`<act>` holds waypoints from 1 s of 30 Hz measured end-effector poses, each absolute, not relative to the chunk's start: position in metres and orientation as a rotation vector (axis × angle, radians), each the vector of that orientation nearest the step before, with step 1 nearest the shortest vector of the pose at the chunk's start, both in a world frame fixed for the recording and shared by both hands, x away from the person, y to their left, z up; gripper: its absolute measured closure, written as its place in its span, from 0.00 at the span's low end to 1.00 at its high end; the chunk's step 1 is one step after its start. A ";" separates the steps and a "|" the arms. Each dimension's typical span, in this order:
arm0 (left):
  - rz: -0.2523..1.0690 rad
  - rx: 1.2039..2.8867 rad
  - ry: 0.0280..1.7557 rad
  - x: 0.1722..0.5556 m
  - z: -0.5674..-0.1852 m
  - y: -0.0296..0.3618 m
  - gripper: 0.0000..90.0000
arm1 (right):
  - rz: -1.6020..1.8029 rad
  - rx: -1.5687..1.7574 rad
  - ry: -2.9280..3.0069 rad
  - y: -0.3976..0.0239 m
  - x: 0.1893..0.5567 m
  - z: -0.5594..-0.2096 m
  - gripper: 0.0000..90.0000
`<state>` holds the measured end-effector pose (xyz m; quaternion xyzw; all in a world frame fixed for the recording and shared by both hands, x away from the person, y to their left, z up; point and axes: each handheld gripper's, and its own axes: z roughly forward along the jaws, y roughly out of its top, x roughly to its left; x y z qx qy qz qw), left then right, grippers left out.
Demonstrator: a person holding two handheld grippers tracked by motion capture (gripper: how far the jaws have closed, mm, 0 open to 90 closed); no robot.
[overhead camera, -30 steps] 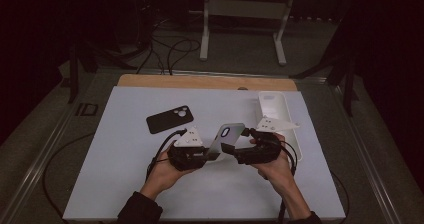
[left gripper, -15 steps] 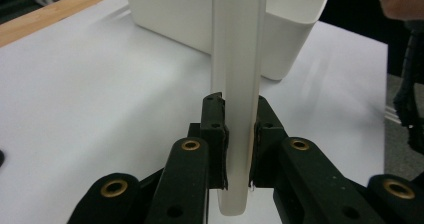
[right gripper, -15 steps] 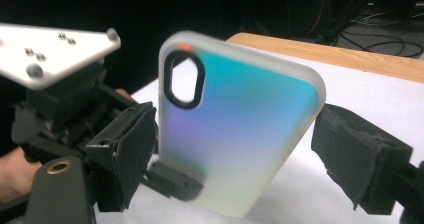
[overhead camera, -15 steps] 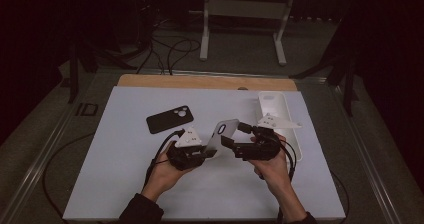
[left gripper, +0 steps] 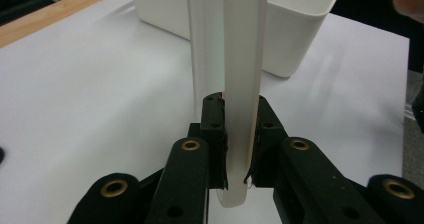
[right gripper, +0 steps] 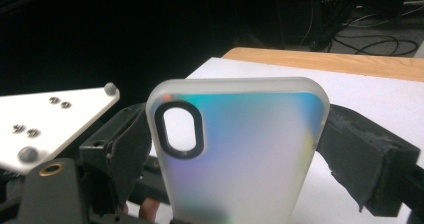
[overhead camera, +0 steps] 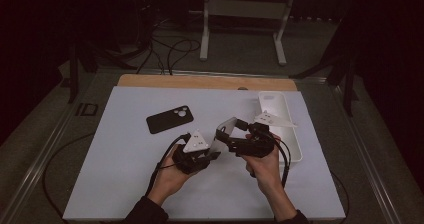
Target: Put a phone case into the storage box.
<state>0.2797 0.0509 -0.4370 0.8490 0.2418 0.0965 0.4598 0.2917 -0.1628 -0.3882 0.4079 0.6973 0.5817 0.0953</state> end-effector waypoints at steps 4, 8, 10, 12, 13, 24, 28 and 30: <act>0.228 2.076 0.598 0.279 -0.437 0.051 0.90 | 1.724 1.187 2.049 -0.160 0.290 -0.387 0.18; 0.235 2.078 0.596 0.279 -0.438 0.051 0.89 | 1.696 1.152 2.048 -0.158 0.287 -0.386 0.18; 0.237 2.071 0.590 0.278 -0.438 0.051 0.89 | 1.694 1.144 2.045 -0.157 0.286 -0.385 0.18; 0.231 2.072 0.582 0.277 -0.437 0.051 0.83 | 1.693 1.134 2.043 -0.156 0.286 -0.385 0.19; 0.237 2.072 0.583 0.277 -0.437 0.051 0.80 | 1.691 1.126 2.044 -0.155 0.285 -0.384 0.19; 0.352 1.995 0.745 0.277 -0.438 0.082 0.31 | 1.688 1.142 2.029 -0.161 0.287 -0.383 0.19; 0.391 1.958 0.801 0.275 -0.439 0.097 0.19 | 1.676 1.135 2.030 -0.160 0.287 -0.383 0.18; 0.403 1.938 0.822 0.273 -0.439 0.106 0.17 | 1.676 1.137 2.027 -0.160 0.288 -0.383 0.19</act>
